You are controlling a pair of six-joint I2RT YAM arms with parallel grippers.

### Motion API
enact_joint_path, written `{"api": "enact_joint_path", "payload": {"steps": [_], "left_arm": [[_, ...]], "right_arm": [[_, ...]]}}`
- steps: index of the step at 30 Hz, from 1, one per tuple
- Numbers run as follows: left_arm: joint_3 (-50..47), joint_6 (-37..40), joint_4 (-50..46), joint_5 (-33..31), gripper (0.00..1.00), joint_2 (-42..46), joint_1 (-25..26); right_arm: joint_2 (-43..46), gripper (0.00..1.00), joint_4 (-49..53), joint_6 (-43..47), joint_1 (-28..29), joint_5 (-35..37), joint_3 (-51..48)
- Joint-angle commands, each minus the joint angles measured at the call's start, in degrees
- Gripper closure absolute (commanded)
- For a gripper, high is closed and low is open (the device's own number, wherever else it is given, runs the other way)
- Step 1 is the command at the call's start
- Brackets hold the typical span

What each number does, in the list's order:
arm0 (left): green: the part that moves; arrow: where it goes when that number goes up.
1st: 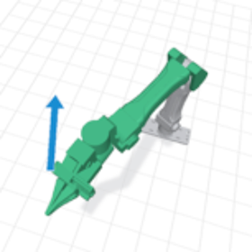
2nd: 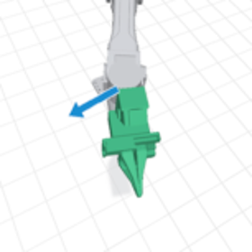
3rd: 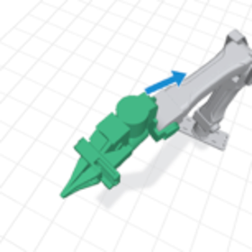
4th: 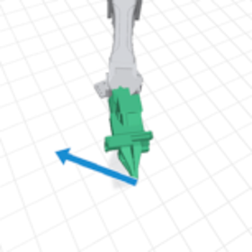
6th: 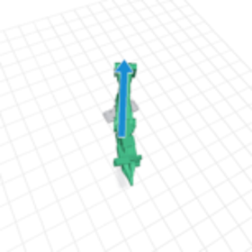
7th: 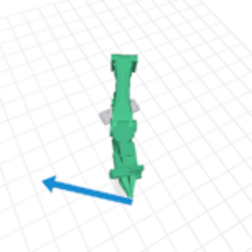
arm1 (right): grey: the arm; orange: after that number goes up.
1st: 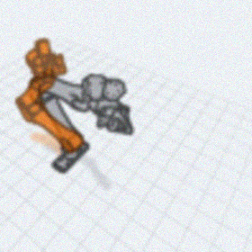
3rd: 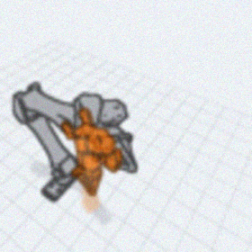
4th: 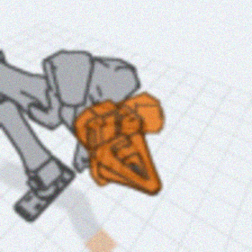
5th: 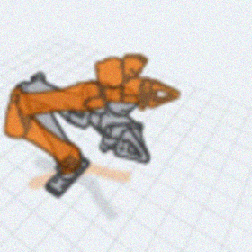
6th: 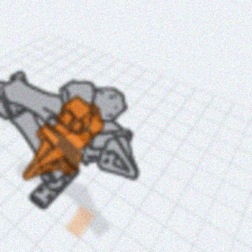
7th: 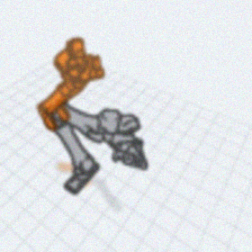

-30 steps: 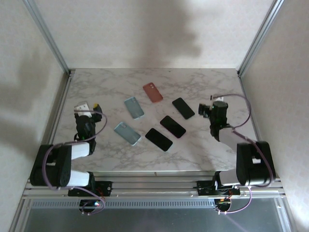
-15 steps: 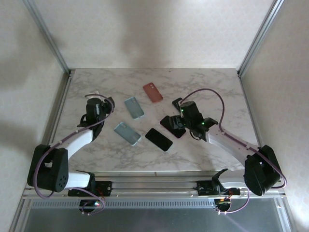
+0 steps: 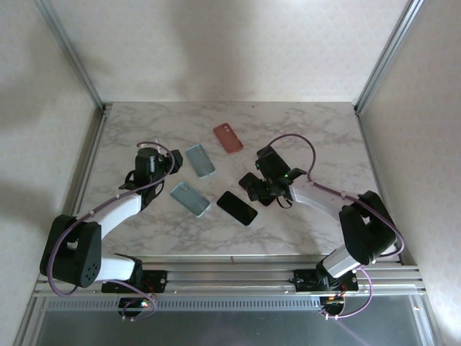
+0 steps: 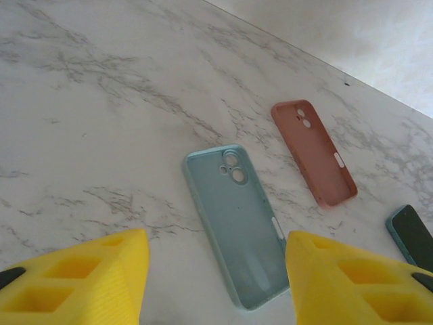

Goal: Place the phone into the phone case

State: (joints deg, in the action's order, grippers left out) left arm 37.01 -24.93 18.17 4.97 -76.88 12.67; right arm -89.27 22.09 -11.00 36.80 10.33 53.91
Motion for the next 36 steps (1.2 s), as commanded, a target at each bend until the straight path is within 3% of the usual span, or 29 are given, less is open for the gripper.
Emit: {"api": "enact_joint_path", "payload": {"steps": [1,15,36], "left_arm": [[-0.6,-1.4,1.2,1.4,0.45,0.8,0.6],[1.9,0.7,-0.5,2.1,0.45,-2.2,0.8],[2.4,1.4,0.0,2.4,0.46,-2.9,1.0]], "right_arm": [[-2.8,0.01,0.6,2.4,0.4,-1.1,3.0],[-14.3,0.01,1.8,5.9,-1.7,-6.8,11.0],[-17.0,0.01,4.7,6.3,-4.6,-13.3,11.7]]}}
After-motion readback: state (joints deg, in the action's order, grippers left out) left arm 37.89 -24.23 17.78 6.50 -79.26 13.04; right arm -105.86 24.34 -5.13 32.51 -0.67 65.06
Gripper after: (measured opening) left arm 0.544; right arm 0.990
